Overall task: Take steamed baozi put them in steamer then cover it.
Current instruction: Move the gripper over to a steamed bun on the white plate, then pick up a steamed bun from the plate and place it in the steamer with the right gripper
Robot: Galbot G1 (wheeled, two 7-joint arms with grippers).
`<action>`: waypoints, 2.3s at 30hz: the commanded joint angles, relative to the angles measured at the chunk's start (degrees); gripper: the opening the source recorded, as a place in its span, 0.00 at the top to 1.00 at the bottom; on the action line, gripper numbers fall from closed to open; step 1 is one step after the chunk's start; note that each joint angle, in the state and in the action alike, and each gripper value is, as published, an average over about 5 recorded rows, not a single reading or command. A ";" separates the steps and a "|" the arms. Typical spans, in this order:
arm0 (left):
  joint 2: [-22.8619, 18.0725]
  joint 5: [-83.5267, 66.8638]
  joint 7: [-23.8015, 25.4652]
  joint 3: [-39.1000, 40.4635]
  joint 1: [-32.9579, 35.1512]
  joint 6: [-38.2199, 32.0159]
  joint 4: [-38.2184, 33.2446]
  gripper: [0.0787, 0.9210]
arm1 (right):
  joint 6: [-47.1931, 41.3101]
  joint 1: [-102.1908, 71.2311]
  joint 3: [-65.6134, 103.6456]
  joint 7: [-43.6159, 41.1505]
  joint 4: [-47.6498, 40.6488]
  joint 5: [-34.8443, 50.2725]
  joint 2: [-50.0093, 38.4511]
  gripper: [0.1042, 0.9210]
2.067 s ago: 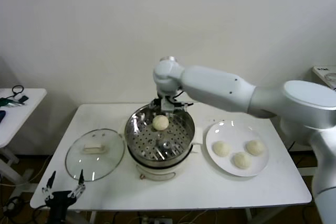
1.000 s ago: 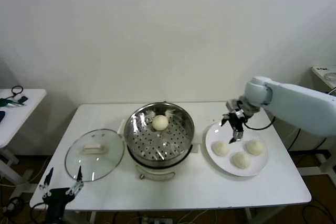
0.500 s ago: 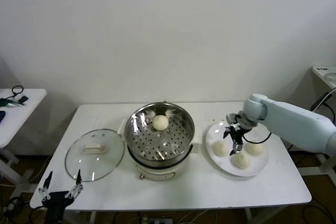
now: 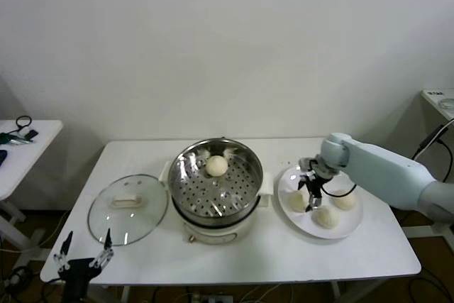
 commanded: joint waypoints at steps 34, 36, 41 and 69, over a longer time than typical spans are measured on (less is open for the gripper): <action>-0.52 0.22 0.07 0.82 0.27 0.41 -0.33 0.12 | -0.62 30.99 -17.71 -1.04 6.57 22.27 -1.84 0.29; -0.68 0.40 0.07 1.17 0.19 0.28 -0.32 0.12 | -0.80 36.32 -21.16 -0.93 7.17 26.45 -0.33 0.29; -0.78 0.66 -0.04 2.02 0.52 0.02 -0.62 0.12 | -1.57 44.48 -27.34 0.09 8.46 36.39 4.97 0.28; 0.88 2.42 -0.18 2.64 1.90 -1.44 -1.03 0.12 | -7.99 36.15 -31.22 11.16 9.75 47.95 32.03 0.28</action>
